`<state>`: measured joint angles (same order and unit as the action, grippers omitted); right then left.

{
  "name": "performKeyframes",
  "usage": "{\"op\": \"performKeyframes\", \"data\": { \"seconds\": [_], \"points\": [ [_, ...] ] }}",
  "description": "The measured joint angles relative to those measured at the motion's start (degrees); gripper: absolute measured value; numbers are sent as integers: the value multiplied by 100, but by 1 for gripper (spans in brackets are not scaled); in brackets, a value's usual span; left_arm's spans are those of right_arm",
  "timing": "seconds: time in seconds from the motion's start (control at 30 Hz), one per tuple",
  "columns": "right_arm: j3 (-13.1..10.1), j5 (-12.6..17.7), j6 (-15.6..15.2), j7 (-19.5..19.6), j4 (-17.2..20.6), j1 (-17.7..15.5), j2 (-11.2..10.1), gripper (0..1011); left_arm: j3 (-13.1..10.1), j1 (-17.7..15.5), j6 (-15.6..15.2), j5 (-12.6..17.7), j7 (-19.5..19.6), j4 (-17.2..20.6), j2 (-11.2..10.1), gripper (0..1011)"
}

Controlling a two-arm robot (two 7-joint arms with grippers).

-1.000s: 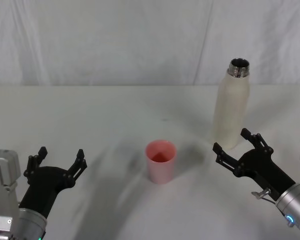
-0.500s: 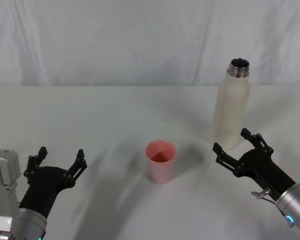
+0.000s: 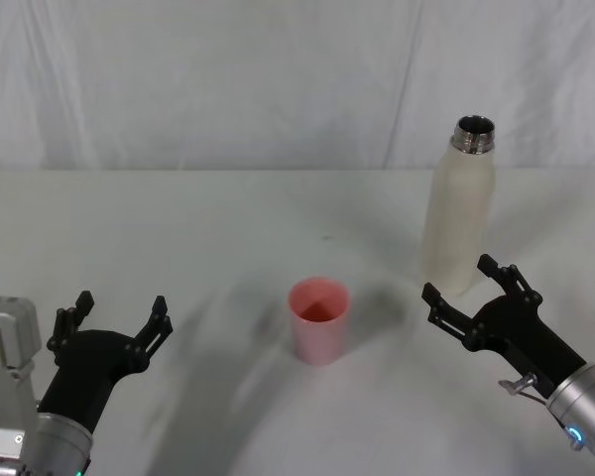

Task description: Grasp the thermos with one hand and pour water into the cup lid.

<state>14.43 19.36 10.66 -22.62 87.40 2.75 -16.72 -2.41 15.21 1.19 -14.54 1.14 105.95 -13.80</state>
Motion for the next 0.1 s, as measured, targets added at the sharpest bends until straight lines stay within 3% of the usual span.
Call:
{"op": "performKeyframes", "data": {
  "seconds": [0.1],
  "points": [
    [0, 0, 0, 0, 0, 0, 0, 1001, 0, 0, 0, 0, 0, 0, 0, 1001]
  ]
}}
